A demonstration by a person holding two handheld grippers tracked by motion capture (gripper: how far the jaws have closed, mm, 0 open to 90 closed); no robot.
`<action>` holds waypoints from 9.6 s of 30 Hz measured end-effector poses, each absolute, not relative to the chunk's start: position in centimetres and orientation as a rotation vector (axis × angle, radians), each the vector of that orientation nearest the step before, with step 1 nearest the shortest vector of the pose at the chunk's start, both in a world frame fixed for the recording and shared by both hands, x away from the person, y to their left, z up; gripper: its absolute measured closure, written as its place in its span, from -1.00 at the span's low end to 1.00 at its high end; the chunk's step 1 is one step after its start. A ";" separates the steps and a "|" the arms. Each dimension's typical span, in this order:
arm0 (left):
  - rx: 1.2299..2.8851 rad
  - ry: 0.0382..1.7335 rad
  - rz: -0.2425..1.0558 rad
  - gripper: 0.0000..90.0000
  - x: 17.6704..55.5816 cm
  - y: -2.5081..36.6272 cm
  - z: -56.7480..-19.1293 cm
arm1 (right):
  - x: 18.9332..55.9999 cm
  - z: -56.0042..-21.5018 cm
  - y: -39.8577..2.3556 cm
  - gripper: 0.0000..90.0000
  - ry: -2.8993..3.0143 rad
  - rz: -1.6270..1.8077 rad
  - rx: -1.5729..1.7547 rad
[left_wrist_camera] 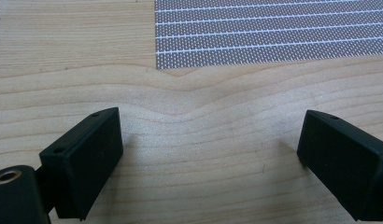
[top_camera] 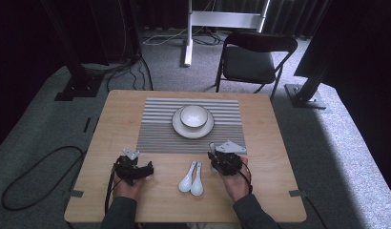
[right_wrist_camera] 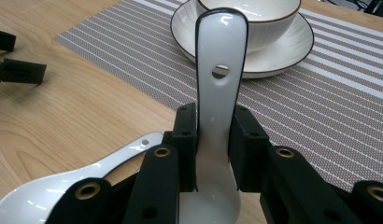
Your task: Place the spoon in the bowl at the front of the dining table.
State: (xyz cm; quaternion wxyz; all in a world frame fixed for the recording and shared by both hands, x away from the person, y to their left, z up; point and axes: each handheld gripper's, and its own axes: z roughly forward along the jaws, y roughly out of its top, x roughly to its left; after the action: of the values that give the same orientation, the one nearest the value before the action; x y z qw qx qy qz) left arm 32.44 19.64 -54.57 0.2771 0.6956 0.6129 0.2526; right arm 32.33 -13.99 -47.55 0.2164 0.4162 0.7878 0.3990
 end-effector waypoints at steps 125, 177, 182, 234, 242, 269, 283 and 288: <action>1.870 1.644 0.681 -0.84 32.4 19.7 -54.6 | 42.8 -40.9 -12.7 0.65 2.101 1.172 1.194; 1.872 1.643 0.681 -0.84 32.4 19.7 -54.6 | 47.3 -41.0 -9.6 0.65 2.109 1.129 1.204; 1.874 1.642 0.682 -0.84 32.4 19.7 -54.6 | 47.6 -41.1 -9.4 0.65 2.103 1.127 1.206; 1.869 1.646 0.683 -0.84 32.3 19.7 -54.6 | 51.6 -44.6 -7.7 0.65 2.141 1.058 1.308; 1.868 1.646 0.683 -0.84 32.3 19.7 -54.6 | 52.2 -45.6 -7.0 0.65 2.184 1.011 1.312; 1.866 1.651 0.684 -0.84 32.0 19.8 -54.6 | 53.9 -48.3 -3.8 0.59 2.296 0.811 1.284; 1.865 1.651 0.686 -0.84 32.0 19.8 -54.6 | 51.3 -45.3 -6.6 0.02 2.233 0.975 1.232; 1.867 1.651 0.682 -0.84 32.0 19.8 -54.6 | 49.1 -43.0 -8.4 0.00 2.186 1.077 1.179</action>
State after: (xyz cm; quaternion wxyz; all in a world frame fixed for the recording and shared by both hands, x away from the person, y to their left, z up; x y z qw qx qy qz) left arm 31.96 19.76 -54.57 0.2749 0.6946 0.6144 0.2539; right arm 49.08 -8.43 -43.01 0.2153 0.4253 0.7885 0.3886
